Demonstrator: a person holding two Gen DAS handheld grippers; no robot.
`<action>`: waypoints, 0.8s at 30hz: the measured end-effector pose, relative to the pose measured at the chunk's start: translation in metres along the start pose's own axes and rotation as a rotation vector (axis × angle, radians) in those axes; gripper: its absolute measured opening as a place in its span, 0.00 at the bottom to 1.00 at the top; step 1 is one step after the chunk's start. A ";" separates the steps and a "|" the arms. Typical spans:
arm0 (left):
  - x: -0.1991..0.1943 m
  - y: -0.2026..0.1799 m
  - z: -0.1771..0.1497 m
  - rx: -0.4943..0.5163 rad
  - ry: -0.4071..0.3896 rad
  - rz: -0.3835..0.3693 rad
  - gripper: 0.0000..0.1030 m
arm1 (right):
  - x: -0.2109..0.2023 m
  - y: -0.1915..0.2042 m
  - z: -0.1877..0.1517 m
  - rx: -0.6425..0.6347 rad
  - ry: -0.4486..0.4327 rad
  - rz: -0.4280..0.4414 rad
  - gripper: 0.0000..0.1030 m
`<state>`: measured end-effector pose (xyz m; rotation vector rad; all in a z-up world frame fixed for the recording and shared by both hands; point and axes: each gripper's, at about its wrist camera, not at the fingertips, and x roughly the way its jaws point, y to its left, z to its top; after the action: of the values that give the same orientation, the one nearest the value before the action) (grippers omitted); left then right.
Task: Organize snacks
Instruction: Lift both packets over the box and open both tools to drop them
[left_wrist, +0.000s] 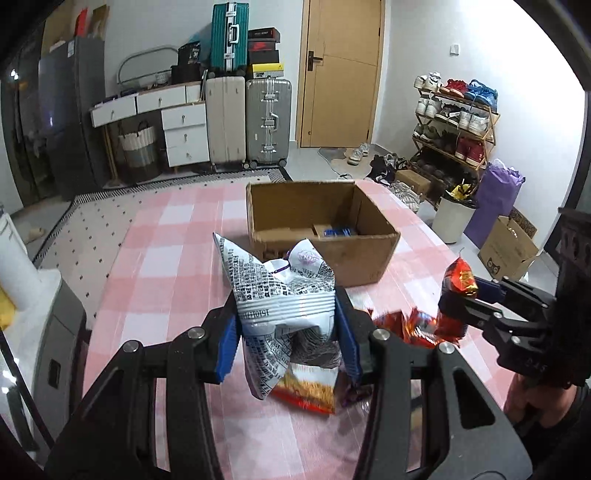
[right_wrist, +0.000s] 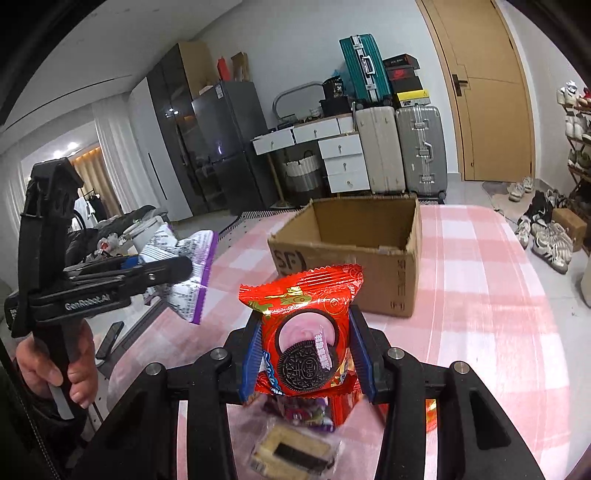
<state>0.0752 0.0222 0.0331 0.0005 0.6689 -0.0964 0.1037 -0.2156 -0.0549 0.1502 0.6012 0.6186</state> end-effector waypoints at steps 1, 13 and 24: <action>0.001 0.000 0.005 0.004 -0.005 0.000 0.42 | 0.000 0.000 0.004 -0.002 -0.006 0.000 0.42; 0.032 -0.013 0.064 0.037 -0.041 0.008 0.42 | 0.010 -0.010 0.057 0.000 -0.038 -0.014 0.42; 0.072 -0.008 0.112 0.032 -0.035 0.030 0.42 | 0.030 -0.019 0.100 -0.007 -0.044 -0.012 0.42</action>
<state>0.1999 0.0047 0.0763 0.0401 0.6321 -0.0779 0.1896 -0.2089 0.0064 0.1530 0.5568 0.6045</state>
